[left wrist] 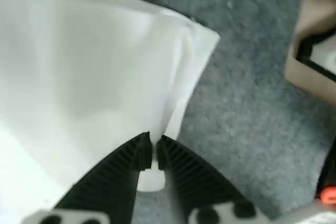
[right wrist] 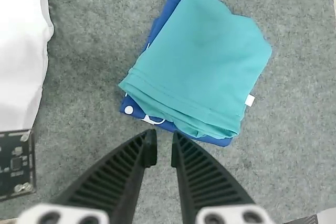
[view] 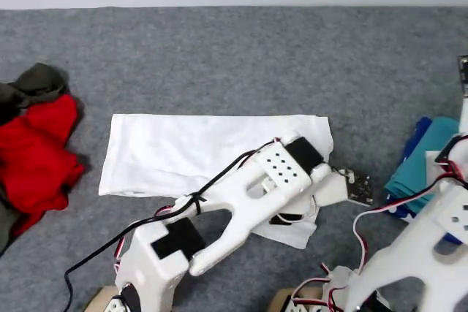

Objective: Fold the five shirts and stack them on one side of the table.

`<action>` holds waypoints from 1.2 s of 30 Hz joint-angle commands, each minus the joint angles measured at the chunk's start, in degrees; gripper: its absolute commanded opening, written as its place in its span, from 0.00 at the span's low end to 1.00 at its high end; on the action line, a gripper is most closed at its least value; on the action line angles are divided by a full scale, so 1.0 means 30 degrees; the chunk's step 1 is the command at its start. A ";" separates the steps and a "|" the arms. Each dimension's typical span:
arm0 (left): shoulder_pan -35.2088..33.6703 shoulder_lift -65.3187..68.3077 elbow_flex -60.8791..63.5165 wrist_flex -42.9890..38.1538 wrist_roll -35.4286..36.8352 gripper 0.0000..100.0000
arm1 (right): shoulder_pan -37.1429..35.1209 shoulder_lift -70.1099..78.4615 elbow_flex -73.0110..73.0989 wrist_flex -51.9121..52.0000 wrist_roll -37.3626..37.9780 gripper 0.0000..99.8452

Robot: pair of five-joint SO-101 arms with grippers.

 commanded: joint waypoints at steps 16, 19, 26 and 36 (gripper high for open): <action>-0.0029 -0.2139 0.1421 -0.0264 -0.0117 0.01 | 0.0308 -0.0630 -0.0117 0.0718 -0.0088 0.06; -0.1026 -0.2139 0.1421 -0.1260 -0.0147 0.01 | 0.0220 -0.1304 -0.0029 0.0718 -0.0088 0.06; -0.3516 -0.1993 0.1421 -0.3546 -0.0234 0.01 | 0.0220 -0.1568 0.0000 0.0718 -0.0088 0.06; -0.5304 -0.1963 0.1392 -0.6505 -0.0234 0.01 | 0.0220 -0.1568 0.0000 0.0718 -0.0088 0.06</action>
